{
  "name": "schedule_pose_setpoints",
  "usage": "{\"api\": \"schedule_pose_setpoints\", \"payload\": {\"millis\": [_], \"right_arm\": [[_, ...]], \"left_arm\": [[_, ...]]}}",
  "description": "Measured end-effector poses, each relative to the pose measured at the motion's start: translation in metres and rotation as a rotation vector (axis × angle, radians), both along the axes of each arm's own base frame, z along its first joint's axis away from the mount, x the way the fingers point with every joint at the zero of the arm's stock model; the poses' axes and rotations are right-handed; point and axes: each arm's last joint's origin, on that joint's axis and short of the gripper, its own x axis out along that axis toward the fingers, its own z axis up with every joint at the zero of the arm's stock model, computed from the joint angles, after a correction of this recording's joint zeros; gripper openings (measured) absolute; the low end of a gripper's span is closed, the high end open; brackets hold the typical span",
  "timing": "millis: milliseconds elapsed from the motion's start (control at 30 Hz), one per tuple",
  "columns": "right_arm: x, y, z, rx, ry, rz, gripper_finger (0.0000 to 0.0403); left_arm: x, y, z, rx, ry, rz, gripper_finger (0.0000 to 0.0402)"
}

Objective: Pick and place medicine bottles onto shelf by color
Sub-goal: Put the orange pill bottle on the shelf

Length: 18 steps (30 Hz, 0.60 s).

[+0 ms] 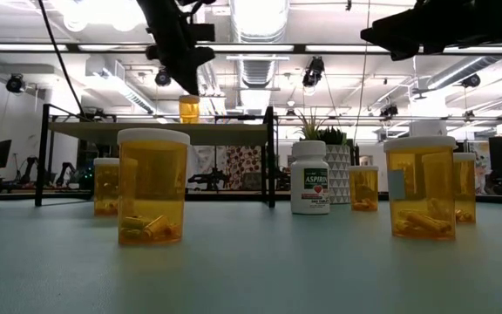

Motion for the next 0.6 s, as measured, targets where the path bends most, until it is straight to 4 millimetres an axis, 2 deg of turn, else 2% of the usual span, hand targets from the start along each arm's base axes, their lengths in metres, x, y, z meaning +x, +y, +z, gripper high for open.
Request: {"api": "schedule_pose_setpoints", "payload": {"millis": [600], "right_arm": [[0.000,0.000,-0.001,0.005,0.006,0.000,0.0187]], "left_arm": [[-0.068,-0.018,0.015,-0.134,0.097,0.215,0.0000]]}}
